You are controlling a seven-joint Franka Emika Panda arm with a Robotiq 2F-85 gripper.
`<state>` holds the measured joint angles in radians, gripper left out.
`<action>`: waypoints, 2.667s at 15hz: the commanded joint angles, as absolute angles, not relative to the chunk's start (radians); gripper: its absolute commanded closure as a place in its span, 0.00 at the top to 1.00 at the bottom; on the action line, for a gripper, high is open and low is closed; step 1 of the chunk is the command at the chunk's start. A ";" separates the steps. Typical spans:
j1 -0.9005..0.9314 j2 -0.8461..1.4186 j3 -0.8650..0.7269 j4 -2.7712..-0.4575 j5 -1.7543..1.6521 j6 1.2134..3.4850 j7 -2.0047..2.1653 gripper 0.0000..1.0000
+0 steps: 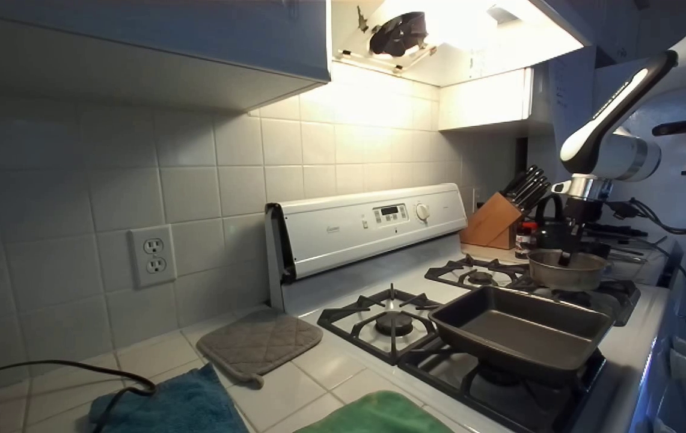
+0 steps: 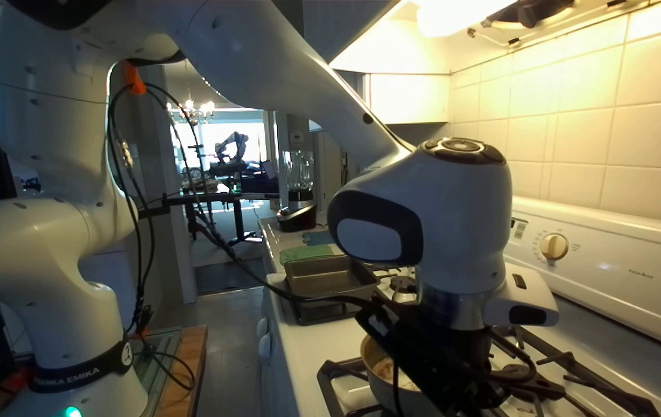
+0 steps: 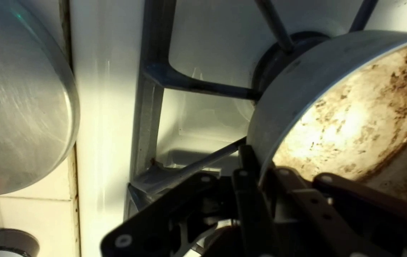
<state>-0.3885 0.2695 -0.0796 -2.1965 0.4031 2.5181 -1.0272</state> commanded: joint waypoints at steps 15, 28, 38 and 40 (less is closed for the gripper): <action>-0.381 0.285 -0.086 -2.211 0.416 2.582 -0.936 0.01; -0.400 0.259 -0.087 -2.235 0.437 2.565 -0.939 0.01; -0.402 0.251 -0.090 -2.300 0.473 2.579 -0.929 0.47; -0.405 0.244 -0.087 -2.300 0.491 2.578 -0.929 0.61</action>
<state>-0.4033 0.2728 -0.0893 -2.2680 0.4481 2.5592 -0.9329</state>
